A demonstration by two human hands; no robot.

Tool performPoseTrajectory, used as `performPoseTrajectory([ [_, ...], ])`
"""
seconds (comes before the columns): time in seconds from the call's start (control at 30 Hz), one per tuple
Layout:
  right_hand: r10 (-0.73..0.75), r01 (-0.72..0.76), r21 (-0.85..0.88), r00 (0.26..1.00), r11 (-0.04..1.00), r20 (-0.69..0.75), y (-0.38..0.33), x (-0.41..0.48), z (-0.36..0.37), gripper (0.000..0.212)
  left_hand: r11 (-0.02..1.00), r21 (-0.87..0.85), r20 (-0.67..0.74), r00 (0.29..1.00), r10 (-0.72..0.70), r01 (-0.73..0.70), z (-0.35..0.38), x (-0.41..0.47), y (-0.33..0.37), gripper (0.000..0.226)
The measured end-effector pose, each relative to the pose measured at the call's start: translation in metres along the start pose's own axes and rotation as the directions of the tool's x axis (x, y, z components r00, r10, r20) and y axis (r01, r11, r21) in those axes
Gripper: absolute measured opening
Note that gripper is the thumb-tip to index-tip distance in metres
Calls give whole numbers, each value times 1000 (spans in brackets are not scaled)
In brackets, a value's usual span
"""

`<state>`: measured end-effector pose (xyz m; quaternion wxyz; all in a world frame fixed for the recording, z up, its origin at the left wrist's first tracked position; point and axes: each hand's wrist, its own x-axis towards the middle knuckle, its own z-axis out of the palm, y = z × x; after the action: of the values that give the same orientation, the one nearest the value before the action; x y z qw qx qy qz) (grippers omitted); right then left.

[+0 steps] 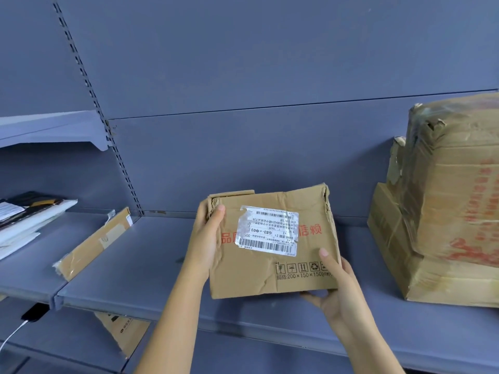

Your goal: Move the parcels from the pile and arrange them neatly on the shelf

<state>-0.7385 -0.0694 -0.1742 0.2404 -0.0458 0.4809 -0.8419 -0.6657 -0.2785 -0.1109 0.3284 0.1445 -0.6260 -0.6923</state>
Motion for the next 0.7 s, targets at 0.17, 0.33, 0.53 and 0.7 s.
performPoseTrajectory([
  [0.17,-119,121,208,993,971,-23,13,-9,18,82,991,-97,-165,983,78,-95,16,-29,-3,9],
  [0.33,-399,402,-187,915,896,54,-16,-11,21,54,941,-335,-99,992,-82,44,9,-74,-6,51],
  [0.53,-410,525,-532,851,664,328,-46,-3,31,66,951,-195,-62,965,-256,240,10,-77,-26,49],
  [0.7,-444,513,-608,852,607,276,-42,-2,34,62,961,-130,47,970,-239,243,11,-78,-26,56],
])
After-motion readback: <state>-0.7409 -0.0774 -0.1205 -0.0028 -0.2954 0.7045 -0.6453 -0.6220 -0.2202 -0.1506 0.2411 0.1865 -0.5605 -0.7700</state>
